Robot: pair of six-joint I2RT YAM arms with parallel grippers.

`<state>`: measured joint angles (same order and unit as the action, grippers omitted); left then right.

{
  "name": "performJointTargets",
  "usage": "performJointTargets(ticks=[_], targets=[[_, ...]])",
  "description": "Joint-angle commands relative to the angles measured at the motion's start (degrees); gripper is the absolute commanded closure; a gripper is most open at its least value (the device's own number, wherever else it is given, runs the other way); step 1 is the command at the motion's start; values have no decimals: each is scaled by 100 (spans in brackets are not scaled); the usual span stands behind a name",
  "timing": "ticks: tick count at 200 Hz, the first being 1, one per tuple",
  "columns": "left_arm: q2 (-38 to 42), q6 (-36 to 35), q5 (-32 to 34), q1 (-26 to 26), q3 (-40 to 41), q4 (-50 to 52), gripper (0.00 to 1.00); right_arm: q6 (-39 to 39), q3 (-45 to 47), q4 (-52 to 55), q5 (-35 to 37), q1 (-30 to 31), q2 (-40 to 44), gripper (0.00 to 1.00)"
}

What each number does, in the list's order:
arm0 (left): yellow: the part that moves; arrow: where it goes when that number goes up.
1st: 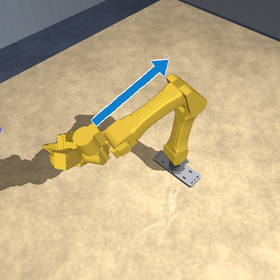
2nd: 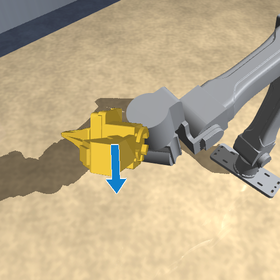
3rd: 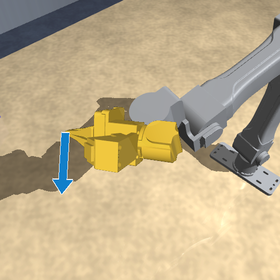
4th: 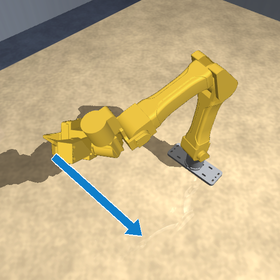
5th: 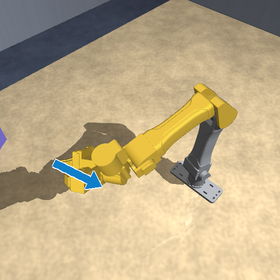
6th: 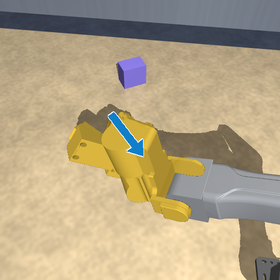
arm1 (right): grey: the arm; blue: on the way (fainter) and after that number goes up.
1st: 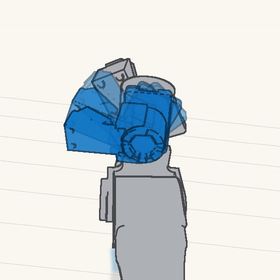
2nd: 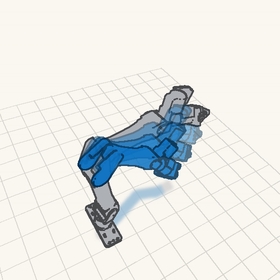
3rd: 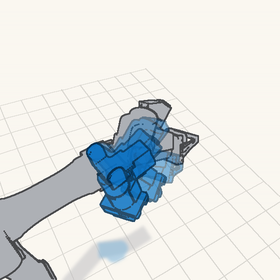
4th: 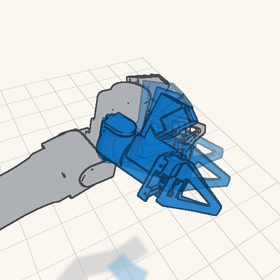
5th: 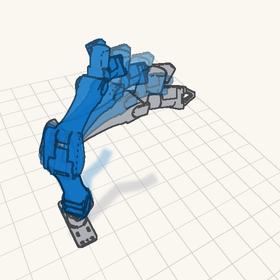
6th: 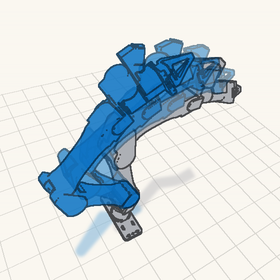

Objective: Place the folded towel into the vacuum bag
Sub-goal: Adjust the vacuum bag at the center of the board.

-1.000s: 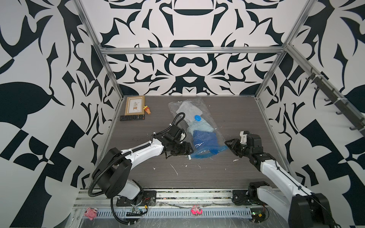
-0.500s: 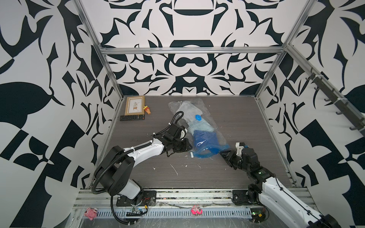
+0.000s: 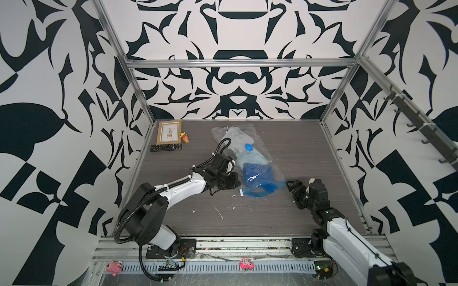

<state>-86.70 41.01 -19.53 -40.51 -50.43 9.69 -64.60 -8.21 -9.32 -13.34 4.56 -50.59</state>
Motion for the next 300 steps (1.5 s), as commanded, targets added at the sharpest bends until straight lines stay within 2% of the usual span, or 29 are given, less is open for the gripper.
performJointTargets(ticks=[1, 29, 53, 83, 114, 155, 192, 244, 275, 300], targets=[[17, -48, 34, 26, -177, 155, 100, 323, -419, -1137, -625, -170, -829, 18], [26, -85, 50, 51, -263, 269, 100, 210, -797, -2102, -1262, -172, -1953, 24], [39, -86, 63, 72, -283, 294, 100, -22, -876, -2711, -1500, -171, -2533, 38], [98, -94, 90, 114, -385, 357, 100, 25, -955, -2486, -1429, -174, -2383, 64], [252, -145, 132, 155, -674, 537, 100, 382, -1345, -1598, -1416, -174, -1875, 100], [566, -330, 192, 335, -1328, 1017, 100, 715, -2189, -392, -1400, -174, -1322, 100], [744, -804, 310, 673, -2353, 1680, 100, 781, -3478, 570, -1408, -170, -1207, 100], [686, -1090, 63, 1480, -3353, 1760, 100, 649, -5515, 1090, -1438, -200, -1705, 100], [496, -1097, -150, 1765, -3762, 1662, 100, 502, -6612, 1190, -1540, -199, -2187, 100], [323, -1011, -295, 1801, -4052, 1447, 100, 231, -7310, 1214, -1729, -201, -2596, 100]])
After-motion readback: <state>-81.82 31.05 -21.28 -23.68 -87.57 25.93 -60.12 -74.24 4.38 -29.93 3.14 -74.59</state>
